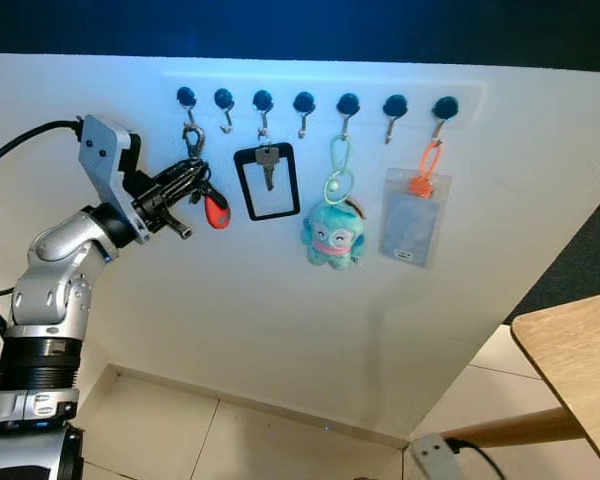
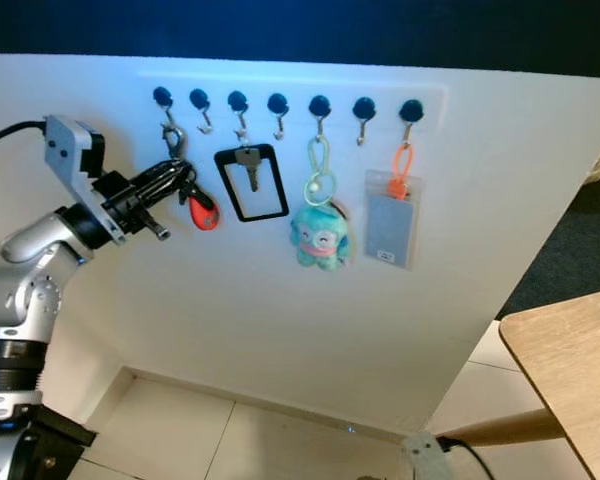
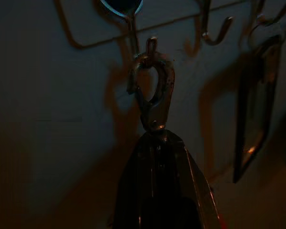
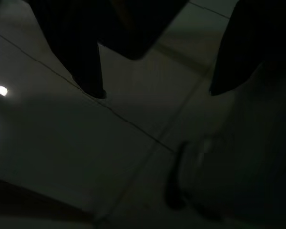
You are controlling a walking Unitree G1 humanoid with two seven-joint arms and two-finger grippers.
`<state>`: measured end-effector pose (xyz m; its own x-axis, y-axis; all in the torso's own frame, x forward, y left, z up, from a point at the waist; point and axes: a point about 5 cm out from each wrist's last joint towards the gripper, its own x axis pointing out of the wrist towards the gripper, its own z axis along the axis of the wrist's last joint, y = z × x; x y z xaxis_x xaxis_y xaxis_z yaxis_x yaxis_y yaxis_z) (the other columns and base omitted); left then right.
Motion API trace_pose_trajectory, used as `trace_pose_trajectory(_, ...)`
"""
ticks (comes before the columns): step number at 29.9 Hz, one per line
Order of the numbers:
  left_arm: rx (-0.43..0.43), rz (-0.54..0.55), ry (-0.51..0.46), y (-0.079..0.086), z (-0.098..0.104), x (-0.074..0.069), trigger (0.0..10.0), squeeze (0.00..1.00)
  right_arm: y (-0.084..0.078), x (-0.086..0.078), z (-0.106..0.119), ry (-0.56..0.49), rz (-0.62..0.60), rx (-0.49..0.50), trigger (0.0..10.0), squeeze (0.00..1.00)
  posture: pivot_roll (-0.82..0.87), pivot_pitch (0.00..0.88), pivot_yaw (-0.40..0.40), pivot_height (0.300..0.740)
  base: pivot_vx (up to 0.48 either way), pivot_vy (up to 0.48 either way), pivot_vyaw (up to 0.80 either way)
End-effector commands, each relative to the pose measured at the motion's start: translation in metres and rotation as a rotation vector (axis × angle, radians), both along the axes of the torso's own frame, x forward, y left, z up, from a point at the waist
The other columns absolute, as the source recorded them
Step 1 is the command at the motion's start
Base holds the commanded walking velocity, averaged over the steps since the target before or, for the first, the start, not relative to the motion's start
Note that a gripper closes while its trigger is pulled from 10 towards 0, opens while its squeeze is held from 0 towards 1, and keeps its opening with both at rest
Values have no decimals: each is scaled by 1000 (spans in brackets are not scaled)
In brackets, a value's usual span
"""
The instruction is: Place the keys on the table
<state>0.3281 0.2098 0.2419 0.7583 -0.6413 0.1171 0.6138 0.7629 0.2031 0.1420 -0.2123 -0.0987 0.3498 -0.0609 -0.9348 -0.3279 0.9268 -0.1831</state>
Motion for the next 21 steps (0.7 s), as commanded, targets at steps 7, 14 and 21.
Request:
trace_pose_trajectory(7,97,77,-57,11,20,3,10000,0,24,1,-4,6,22,26,10000,0,-88,53,87,740,0,0,0)
trace_pose_trajectory(14,71,129,-107,22,36,3,10000,0,32,1,-5,5,25,29,10000,0,-87,55,87,740,0,0,0)
trace_pose_trajectory(21,9,-34,-106,15,41,-12,10000,0,34,2,-4,3,28,29,10000,0,-88,57,87,740,0,0,0)
